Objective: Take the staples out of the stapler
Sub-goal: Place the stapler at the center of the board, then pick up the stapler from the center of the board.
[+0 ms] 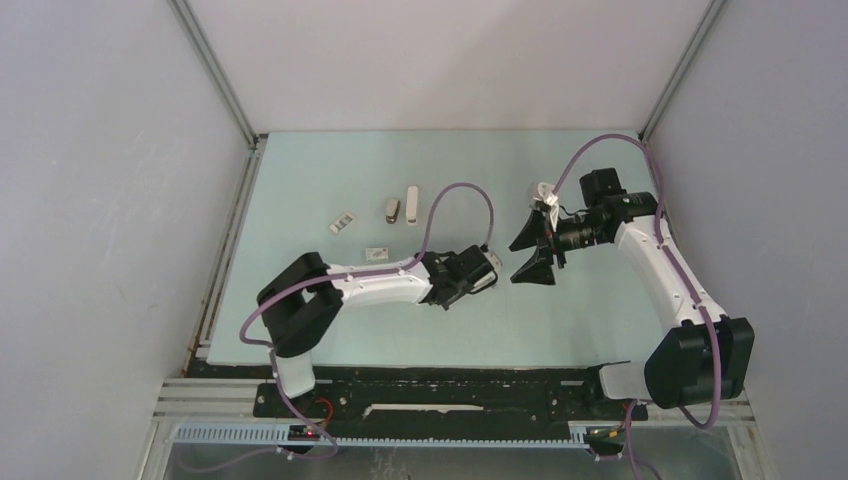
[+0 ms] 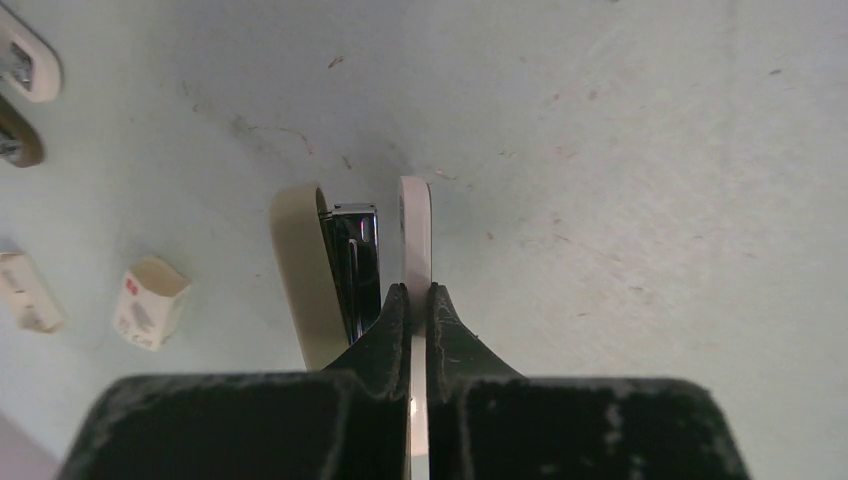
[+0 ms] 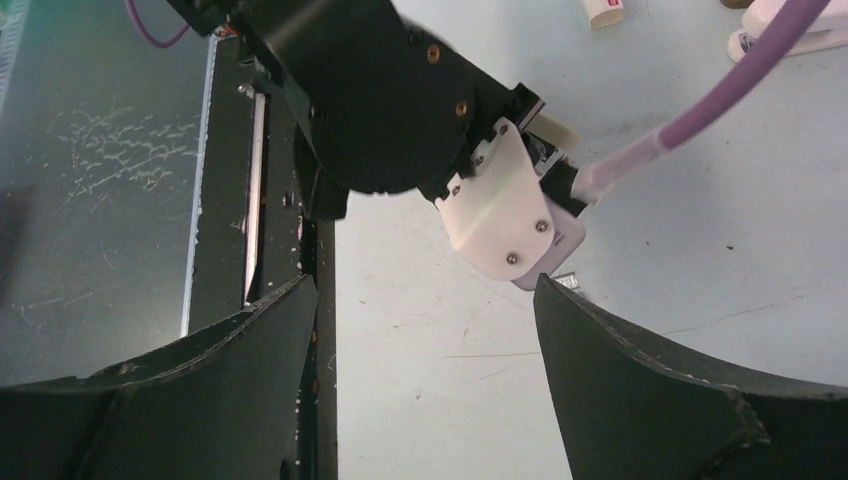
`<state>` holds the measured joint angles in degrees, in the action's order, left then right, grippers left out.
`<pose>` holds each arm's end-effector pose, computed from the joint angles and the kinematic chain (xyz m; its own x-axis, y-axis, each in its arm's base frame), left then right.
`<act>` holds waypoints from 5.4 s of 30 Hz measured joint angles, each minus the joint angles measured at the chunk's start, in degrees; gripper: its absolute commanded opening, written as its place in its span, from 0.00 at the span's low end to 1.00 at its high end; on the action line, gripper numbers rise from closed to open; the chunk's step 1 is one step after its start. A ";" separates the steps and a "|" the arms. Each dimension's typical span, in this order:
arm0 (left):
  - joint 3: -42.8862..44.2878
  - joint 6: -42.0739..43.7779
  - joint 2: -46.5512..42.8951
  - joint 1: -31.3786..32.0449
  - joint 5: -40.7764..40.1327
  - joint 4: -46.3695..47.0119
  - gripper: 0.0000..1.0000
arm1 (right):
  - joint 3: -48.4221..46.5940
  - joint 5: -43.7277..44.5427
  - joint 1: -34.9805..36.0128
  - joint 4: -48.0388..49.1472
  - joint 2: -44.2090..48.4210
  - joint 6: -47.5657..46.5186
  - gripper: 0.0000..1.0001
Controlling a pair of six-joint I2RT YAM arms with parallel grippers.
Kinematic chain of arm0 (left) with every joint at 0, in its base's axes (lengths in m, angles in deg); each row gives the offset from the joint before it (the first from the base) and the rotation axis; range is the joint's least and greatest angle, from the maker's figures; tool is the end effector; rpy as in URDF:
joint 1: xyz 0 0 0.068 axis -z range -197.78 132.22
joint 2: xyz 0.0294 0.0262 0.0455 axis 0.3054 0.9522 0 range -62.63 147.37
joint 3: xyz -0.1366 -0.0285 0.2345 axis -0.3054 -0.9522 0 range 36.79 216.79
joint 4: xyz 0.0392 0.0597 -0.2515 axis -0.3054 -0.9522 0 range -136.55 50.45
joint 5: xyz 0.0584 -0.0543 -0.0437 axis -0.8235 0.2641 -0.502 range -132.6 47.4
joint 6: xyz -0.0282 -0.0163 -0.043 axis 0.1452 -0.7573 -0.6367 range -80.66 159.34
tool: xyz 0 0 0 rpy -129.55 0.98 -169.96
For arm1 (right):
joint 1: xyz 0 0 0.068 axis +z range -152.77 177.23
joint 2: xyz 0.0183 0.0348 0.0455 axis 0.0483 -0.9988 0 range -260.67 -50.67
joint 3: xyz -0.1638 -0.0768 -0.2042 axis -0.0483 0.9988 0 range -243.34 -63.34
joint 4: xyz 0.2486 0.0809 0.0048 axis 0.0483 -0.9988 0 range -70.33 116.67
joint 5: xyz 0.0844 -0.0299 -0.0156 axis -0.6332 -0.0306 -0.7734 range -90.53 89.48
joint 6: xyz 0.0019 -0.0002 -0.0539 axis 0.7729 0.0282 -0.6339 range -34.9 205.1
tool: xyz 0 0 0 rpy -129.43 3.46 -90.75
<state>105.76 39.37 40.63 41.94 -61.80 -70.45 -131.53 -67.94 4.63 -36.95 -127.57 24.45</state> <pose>0.1926 -0.3067 0.1843 -0.4574 0.7841 -0.4194 0.7461 0.5950 0.2987 0.2318 0.0632 0.3093 -0.1779 -0.3606 -0.9156 -0.9840 0.0620 0.1667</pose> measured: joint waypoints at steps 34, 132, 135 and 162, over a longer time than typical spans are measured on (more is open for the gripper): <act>-1.49 6.49 7.54 5.99 -21.62 11.04 0.10 | 0.00 -2.12 -3.30 -1.99 1.88 -2.27 0.90; -56.13 -34.25 -50.25 -10.97 14.97 55.98 0.84 | 4.85 13.44 17.18 12.48 -2.73 8.79 0.89; -56.13 -34.60 -49.94 -11.06 15.02 56.13 0.84 | 4.85 13.55 17.18 12.48 -2.73 8.81 0.89; -57.96 -36.57 -49.18 -12.07 16.96 59.23 0.84 | 4.85 14.21 17.40 12.48 -2.73 8.94 0.89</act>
<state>47.79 2.81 -8.55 29.88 -44.84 -11.22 -126.67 -53.74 22.03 -24.47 -130.30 33.39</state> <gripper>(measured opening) 0.842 0.894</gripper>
